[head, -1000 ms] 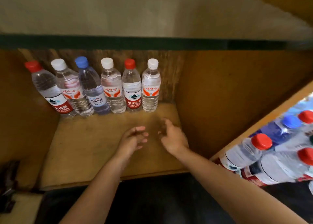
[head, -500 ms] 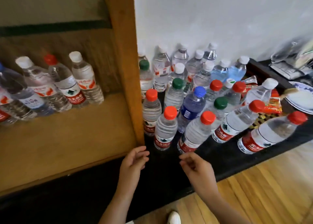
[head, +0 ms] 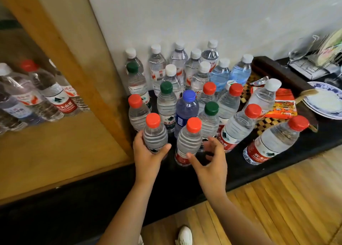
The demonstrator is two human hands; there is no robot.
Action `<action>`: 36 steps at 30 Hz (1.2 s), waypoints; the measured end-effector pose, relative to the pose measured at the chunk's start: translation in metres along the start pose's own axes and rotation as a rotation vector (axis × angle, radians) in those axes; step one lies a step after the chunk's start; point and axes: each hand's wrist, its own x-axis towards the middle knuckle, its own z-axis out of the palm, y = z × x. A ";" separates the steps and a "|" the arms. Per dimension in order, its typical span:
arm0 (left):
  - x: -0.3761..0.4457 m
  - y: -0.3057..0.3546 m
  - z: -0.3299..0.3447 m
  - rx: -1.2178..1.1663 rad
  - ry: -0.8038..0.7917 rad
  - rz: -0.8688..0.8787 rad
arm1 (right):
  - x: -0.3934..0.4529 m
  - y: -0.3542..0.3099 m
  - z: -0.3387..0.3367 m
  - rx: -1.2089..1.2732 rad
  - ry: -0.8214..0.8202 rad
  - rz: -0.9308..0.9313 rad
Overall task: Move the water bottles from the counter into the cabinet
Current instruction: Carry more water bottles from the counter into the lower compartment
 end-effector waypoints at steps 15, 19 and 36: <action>-0.008 -0.003 -0.013 0.138 -0.095 0.036 | 0.047 -0.035 -0.020 0.007 -0.352 -0.278; -0.018 -0.006 -0.022 0.160 -0.121 0.035 | 0.060 -0.028 -0.031 0.195 -0.658 -0.179; -0.041 -0.025 -0.083 0.225 -0.060 -0.015 | 0.005 0.021 0.016 0.118 -0.463 -0.035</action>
